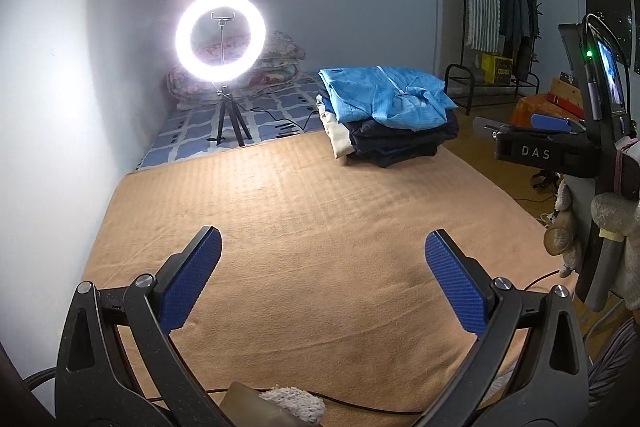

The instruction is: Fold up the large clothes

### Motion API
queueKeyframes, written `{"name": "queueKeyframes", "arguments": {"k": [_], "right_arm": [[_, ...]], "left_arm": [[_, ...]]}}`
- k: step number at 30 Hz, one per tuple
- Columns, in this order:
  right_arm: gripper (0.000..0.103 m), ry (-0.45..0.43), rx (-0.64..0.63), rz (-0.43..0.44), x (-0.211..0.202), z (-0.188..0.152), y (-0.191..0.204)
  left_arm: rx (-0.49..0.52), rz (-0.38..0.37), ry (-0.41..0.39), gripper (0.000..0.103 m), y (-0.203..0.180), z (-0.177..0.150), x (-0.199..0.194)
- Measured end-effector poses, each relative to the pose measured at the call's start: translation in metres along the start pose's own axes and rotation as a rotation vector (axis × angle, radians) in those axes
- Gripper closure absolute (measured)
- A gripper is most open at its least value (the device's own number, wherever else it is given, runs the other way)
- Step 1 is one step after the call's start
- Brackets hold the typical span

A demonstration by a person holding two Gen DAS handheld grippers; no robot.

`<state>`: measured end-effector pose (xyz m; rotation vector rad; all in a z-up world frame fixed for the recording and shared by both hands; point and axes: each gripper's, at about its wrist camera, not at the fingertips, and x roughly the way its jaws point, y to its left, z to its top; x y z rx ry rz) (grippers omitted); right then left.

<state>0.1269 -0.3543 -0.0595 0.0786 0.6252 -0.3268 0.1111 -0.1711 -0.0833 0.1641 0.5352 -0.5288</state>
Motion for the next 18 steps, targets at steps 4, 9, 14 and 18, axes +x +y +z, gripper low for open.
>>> {"name": "queueKeyframes", "arguments": {"k": [4,9,14,18], "right_arm": [[0.000,-0.005,-0.022,-0.003,0.0001,-0.0003,0.0065],[0.000,0.011,-0.016,0.013,0.0036,-0.0009,0.0079],[0.000,0.019,-0.009,0.019,0.0054,-0.0009,0.0086],[0.000,0.018,-0.012,0.020,0.0051,-0.0008,0.0092]], "left_arm": [[-0.017,-0.013,0.007,0.000,0.0006,-0.0002,-0.0006],[-0.017,-0.010,-0.003,0.000,-0.0001,0.0004,-0.0030],[-0.021,-0.012,0.000,0.000,0.0000,0.0003,-0.0029],[-0.027,-0.011,0.002,0.000,0.0001,-0.0004,-0.0030]]}}
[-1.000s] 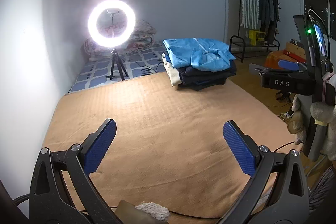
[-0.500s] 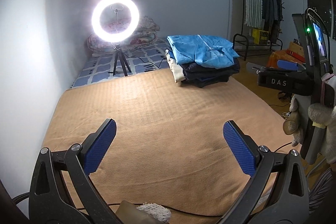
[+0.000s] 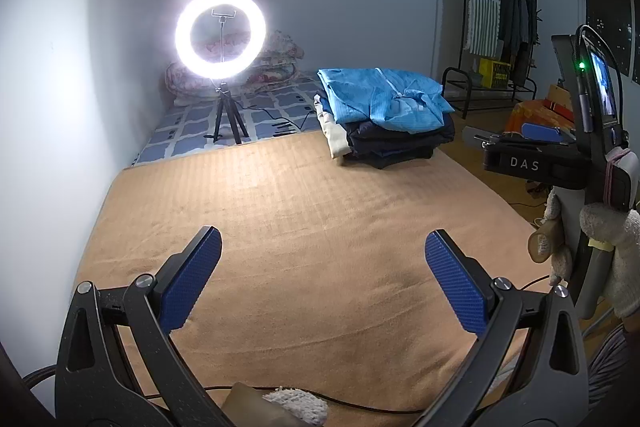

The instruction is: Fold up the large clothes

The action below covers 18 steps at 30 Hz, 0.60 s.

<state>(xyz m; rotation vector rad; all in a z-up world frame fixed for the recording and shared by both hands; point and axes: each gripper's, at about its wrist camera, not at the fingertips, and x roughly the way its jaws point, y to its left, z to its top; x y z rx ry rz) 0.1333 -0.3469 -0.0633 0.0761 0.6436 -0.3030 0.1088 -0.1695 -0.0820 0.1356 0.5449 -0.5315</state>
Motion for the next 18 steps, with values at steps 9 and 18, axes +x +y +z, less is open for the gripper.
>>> {"name": "queueKeyframes", "arguments": {"k": [9,18], "right_arm": [[0.000,0.005,-0.007,-0.001,0.0006,0.0001,0.0029],[0.000,0.005,-0.005,0.001,0.0011,0.0000,0.0030]], "left_arm": [[-0.003,0.006,-0.008,0.000,-0.0012,-0.0009,-0.0029],[-0.004,0.003,-0.006,0.000,-0.0008,-0.0007,-0.0034]]}}
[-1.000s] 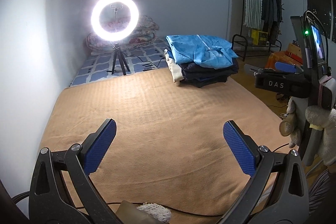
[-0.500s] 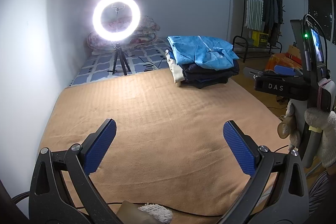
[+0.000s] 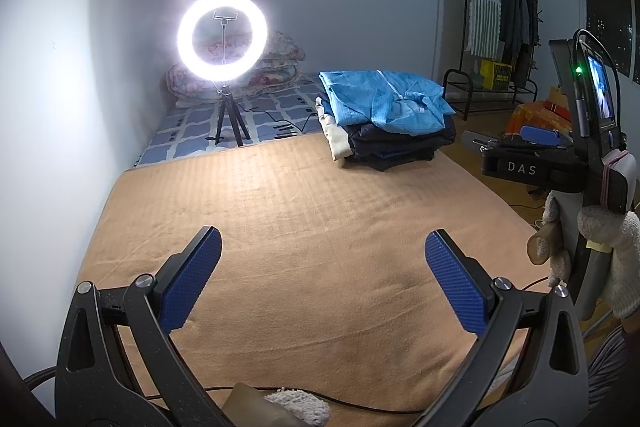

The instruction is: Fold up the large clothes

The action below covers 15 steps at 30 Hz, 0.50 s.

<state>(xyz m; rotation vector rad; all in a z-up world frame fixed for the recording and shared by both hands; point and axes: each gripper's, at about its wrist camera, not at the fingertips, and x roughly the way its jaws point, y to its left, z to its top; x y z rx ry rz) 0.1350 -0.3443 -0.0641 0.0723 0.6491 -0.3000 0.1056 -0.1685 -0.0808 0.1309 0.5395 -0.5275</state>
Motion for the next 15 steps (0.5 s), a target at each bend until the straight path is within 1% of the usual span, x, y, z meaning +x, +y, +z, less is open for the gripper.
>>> {"name": "queueKeyframes", "arguments": {"k": [15], "right_arm": [[0.000,0.004,-0.004,0.000,0.0009,-0.0010,0.0012]], "left_arm": [[0.006,0.008,-0.007,0.000,0.0005,0.0018,-0.0025]]}}
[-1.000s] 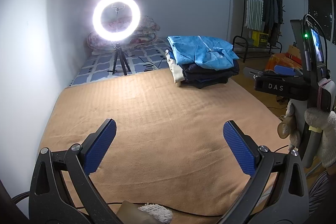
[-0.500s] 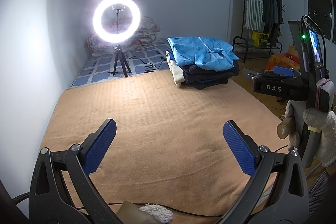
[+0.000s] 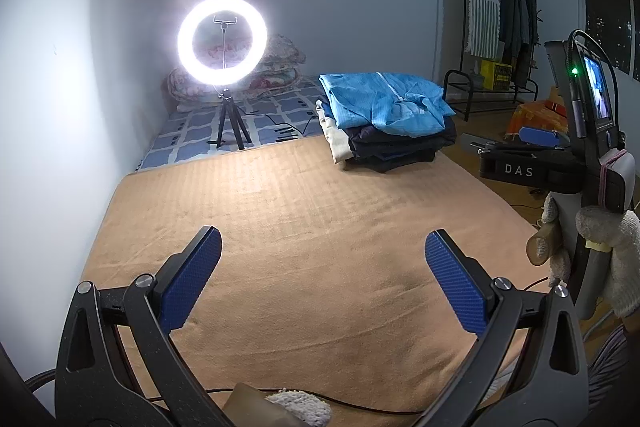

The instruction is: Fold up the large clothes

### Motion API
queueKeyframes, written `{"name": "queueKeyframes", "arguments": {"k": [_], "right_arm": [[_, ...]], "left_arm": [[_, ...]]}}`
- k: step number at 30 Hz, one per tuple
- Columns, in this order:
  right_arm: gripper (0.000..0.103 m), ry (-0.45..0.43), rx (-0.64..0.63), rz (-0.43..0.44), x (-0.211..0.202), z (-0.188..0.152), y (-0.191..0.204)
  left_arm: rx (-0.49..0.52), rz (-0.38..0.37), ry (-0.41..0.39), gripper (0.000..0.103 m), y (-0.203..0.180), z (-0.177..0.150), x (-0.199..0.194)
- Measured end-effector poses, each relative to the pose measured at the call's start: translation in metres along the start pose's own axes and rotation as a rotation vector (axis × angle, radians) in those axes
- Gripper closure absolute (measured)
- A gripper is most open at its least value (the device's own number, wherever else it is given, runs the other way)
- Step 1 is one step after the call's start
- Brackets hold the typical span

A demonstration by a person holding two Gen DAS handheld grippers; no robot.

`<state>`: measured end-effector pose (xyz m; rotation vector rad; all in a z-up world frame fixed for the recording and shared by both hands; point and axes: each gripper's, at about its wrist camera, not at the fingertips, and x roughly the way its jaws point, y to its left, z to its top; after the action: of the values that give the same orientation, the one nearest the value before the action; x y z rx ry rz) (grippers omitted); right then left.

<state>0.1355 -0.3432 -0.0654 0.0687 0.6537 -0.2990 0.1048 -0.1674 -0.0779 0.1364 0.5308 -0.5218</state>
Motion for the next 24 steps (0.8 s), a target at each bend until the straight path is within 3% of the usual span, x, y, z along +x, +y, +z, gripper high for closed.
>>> {"name": "queueKeyframes", "arguments": {"k": [24], "right_arm": [[0.000,0.002,0.003,-0.004,-0.0004,-0.0021,0.0021]], "left_arm": [[0.004,0.000,-0.002,0.000,0.0012,0.0010,-0.0009]]}}
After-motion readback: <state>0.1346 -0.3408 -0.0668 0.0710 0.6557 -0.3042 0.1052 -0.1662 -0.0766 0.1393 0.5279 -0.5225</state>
